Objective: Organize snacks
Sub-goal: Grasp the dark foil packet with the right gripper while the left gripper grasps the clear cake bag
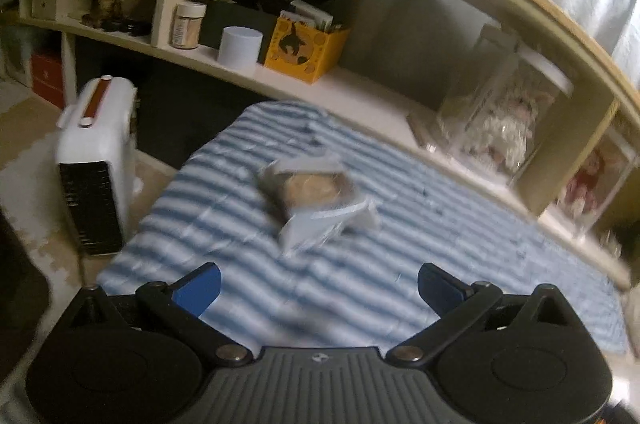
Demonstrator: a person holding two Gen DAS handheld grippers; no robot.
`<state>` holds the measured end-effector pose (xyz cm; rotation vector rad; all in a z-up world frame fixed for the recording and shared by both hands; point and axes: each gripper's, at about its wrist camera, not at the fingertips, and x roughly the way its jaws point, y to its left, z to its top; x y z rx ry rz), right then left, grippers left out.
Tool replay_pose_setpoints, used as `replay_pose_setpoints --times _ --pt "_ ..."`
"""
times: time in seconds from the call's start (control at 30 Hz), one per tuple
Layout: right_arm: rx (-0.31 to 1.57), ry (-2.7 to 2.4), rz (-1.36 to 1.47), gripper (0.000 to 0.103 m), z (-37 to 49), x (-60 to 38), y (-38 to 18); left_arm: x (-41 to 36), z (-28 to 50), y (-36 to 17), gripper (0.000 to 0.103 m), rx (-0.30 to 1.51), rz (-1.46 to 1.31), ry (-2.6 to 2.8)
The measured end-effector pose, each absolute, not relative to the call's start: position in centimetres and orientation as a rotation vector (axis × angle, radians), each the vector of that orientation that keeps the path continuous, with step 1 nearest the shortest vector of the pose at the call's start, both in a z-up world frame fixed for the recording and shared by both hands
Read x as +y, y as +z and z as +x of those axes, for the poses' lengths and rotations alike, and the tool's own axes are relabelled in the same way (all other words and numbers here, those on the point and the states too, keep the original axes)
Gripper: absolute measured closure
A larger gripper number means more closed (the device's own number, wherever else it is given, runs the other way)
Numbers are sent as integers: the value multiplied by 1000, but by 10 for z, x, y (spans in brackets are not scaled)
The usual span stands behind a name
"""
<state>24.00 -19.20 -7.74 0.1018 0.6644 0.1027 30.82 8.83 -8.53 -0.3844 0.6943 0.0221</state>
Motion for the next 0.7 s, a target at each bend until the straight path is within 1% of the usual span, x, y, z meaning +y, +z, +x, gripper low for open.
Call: replay_pose_setpoints --times 0.1,0.23,0.27,0.3,0.37,0.43,0.57,0.6,0.63,0.67,0.7 --pt "665 213 121 4 249 -187 -75 85 338 -87 0 700 -418 24" --pt "692 301 12 4 261 -168 -87 84 374 -91 0 720 -430 88" --pt "698 312 -6 5 263 -166 -90 85 383 -93 0 732 -432 105" --pt "711 323 -14 7 264 -164 -93 86 392 -96 0 745 -435 120" --pt "732 350 -3 17 267 -163 -99 88 407 -102 0 775 -439 151" --pt "745 373 16 23 270 -161 -104 91 419 -108 0 809 -460 187" --pt "744 388 3 31 272 -157 -107 95 435 -115 1 835 -504 243" --pt "744 392 -3 31 272 -155 -107 94 436 -115 2 840 -498 251" --pt "744 392 -12 33 271 -153 -107 92 438 -114 8 846 -486 264" --pt "742 392 -26 37 271 -152 -107 89 438 -113 20 855 -471 274" --pt "743 393 -38 37 272 -151 -107 86 440 -113 22 866 -455 277"
